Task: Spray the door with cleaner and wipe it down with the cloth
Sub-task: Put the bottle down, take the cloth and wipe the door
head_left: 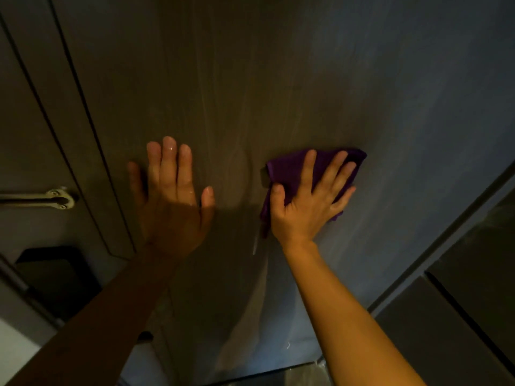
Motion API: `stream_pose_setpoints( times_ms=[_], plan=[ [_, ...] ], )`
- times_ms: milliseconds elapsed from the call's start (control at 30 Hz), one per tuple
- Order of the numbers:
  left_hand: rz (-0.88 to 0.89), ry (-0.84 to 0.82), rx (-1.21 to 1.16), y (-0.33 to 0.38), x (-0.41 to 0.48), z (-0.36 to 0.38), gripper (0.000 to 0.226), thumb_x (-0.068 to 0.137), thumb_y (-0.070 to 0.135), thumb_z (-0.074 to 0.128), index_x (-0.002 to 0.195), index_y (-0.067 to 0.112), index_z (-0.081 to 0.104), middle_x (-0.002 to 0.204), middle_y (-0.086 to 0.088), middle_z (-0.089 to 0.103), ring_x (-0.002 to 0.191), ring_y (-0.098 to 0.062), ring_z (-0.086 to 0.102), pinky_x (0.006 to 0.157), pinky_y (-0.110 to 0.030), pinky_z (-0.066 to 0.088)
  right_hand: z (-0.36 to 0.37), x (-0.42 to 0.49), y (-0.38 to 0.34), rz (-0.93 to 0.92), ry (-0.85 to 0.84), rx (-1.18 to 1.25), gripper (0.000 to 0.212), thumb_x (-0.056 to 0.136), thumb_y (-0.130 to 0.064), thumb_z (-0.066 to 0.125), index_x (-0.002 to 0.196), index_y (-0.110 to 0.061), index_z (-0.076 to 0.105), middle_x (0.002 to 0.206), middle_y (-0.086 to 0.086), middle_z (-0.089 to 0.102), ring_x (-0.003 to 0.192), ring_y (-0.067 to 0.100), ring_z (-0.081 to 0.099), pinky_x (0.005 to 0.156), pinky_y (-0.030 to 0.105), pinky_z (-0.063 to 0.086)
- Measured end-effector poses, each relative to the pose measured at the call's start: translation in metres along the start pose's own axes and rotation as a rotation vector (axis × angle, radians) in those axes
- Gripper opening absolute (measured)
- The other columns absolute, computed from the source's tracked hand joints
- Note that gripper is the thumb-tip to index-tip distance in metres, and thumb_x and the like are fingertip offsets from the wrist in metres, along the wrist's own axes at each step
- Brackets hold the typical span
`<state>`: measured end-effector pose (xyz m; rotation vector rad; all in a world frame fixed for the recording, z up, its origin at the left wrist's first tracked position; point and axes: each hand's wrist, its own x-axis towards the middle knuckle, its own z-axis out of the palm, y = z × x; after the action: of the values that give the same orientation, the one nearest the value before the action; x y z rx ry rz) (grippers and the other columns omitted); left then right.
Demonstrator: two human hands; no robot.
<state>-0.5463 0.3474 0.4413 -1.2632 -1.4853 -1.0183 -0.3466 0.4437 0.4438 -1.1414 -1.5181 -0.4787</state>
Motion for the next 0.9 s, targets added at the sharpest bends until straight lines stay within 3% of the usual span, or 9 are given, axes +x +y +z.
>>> stream_pose_setpoints(
  times_ms=[167,300,433,567,633,700,800,900],
  plan=[
    [-0.022,0.02,0.006,0.009,-0.011,0.001,0.074,0.099,0.034,0.05,0.162,0.01,0.019,0.163,-0.023,0.03,0.156,-0.036,0.017,0.125,-0.059,0.012,0.009,-0.04,0.014,0.002,-0.055,-0.003,0.085,0.088,-0.052,0.051,0.161,-0.033,0.012,0.163,0.023,0.019,0.15,0.047,0.015,0.118,0.069,0.011],
    [-0.048,0.01,0.016,0.014,-0.039,0.006,0.071,0.1,0.032,0.052,0.16,0.008,0.025,0.162,-0.023,0.032,0.153,-0.038,0.021,0.126,-0.055,0.01,0.02,-0.073,0.027,0.005,-0.039,0.042,0.08,0.095,-0.051,0.038,0.163,-0.032,0.0,0.167,0.016,0.012,0.157,0.036,0.008,0.12,0.062,0.015],
    [-0.057,0.028,0.024,0.018,-0.069,0.013,0.066,0.1,0.031,0.054,0.157,0.005,0.032,0.161,-0.022,0.034,0.156,-0.034,0.019,0.125,-0.058,0.014,0.027,-0.103,0.039,0.01,-0.046,0.083,0.068,0.103,-0.055,0.018,0.164,-0.03,0.0,0.173,-0.003,-0.011,0.159,0.023,-0.004,0.12,0.054,0.016],
    [-0.06,0.02,0.037,0.015,-0.082,0.02,0.071,0.102,0.037,0.049,0.162,0.01,0.021,0.166,-0.016,0.022,0.159,-0.021,-0.002,0.128,-0.051,0.001,0.03,-0.126,0.05,0.007,-0.073,0.107,0.074,0.101,-0.045,0.033,0.163,-0.03,-0.004,0.169,0.011,0.009,0.156,0.029,0.008,0.114,0.055,0.025],
    [-0.052,0.01,0.04,0.012,-0.086,0.023,0.072,0.104,0.039,0.046,0.163,0.012,0.015,0.167,-0.014,0.017,0.159,-0.019,-0.006,0.128,-0.049,-0.003,0.026,-0.132,0.052,0.012,-0.102,0.153,0.077,0.098,-0.037,0.039,0.163,-0.03,0.0,0.169,0.007,0.011,0.156,0.029,0.008,0.114,0.057,0.025],
    [-0.047,-0.002,0.042,0.012,-0.095,0.026,0.071,0.105,0.04,0.042,0.163,0.012,0.013,0.168,-0.014,0.016,0.159,-0.02,-0.007,0.127,-0.049,-0.004,0.015,-0.135,0.05,0.035,-0.112,0.255,0.069,0.102,-0.037,0.036,0.163,-0.027,0.007,0.169,0.002,0.009,0.158,0.021,0.004,0.116,0.057,0.025],
    [-0.041,-0.019,0.044,0.012,-0.114,0.029,0.07,0.105,0.04,0.04,0.163,0.01,0.013,0.169,-0.014,0.016,0.159,-0.02,-0.008,0.127,-0.051,-0.003,-0.005,-0.128,0.036,0.051,-0.03,0.391,0.062,0.108,-0.051,0.019,0.162,-0.022,0.012,0.169,0.007,0.014,0.158,0.015,0.004,0.12,0.045,0.019],
    [-0.045,-0.015,0.038,0.013,-0.127,0.03,0.068,0.105,0.04,0.039,0.162,0.009,0.018,0.169,-0.011,0.015,0.159,-0.019,-0.006,0.127,-0.052,-0.001,-0.015,-0.099,0.002,0.005,0.032,0.329,0.067,0.105,-0.057,0.017,0.161,-0.023,0.021,0.171,0.01,0.015,0.158,0.017,0.001,0.117,0.042,0.019]
  ],
)
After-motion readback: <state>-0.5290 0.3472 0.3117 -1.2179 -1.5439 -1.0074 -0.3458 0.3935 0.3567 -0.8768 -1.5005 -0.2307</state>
